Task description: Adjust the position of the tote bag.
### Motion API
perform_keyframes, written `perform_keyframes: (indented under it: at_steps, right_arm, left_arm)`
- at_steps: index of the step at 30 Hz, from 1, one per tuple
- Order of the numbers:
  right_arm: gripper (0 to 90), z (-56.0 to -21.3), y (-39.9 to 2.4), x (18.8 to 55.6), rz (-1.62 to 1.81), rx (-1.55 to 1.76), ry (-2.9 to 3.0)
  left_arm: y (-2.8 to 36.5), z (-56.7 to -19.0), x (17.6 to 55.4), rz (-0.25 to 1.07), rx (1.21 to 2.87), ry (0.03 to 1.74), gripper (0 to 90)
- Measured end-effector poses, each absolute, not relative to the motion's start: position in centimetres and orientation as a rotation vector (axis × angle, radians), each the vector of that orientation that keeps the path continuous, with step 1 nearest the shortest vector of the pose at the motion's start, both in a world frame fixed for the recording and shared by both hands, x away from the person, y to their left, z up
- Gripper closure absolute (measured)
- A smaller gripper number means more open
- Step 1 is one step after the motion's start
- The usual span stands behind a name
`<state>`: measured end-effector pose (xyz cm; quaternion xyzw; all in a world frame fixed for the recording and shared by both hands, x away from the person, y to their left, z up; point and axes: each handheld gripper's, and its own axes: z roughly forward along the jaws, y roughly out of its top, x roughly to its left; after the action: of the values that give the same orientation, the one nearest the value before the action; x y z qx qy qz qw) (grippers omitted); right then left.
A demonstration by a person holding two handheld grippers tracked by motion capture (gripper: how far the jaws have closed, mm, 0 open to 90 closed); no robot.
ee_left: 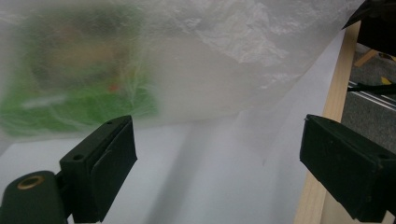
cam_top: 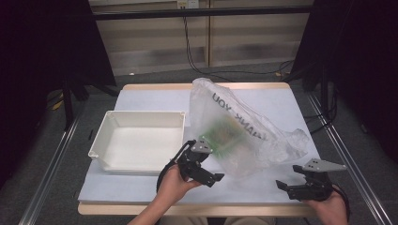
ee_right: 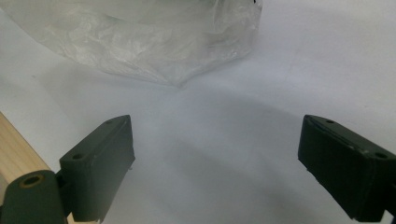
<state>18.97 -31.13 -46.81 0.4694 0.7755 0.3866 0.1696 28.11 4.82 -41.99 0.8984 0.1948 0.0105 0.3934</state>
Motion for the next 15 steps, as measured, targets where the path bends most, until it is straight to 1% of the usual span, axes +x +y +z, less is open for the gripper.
perform_keyframes:
  at_steps: [3, 6, 9, 10, 14, 15]
  right_arm:
    - [10.3, -46.8, -31.2, 19.0, 1.098, 1.336, 2.199]
    - [10.4, -46.7, -31.4, 19.0, 1.102, 1.346, 2.193]
    - [10.7, -46.8, -31.5, 19.0, 1.106, 1.339, 2.198]
    - [10.6, -46.8, -31.4, 19.0, 1.107, 1.341, 2.199]
    - [10.5, -46.8, -31.3, 19.1, 1.112, 1.342, 2.199]
    - [10.5, -46.8, -31.3, 19.1, 1.111, 1.343, 2.201]
  left_arm:
    - [3.9, -42.1, 27.7, 0.046, 2.3, 0.474, 8.6]
    - [3.0, -42.5, 27.6, 0.064, 2.309, 0.473, 5.0]
    - [2.6, -42.9, 27.5, 0.056, 2.299, 0.478, 3.0]
    - [2.3, -43.2, 27.4, 0.078, 2.302, 0.513, 1.7]
    - [1.6, -43.6, 27.6, 0.095, 2.286, 0.536, 2.4]
    - [1.5, -43.5, 27.7, 0.109, 2.309, 0.531, 3.2]
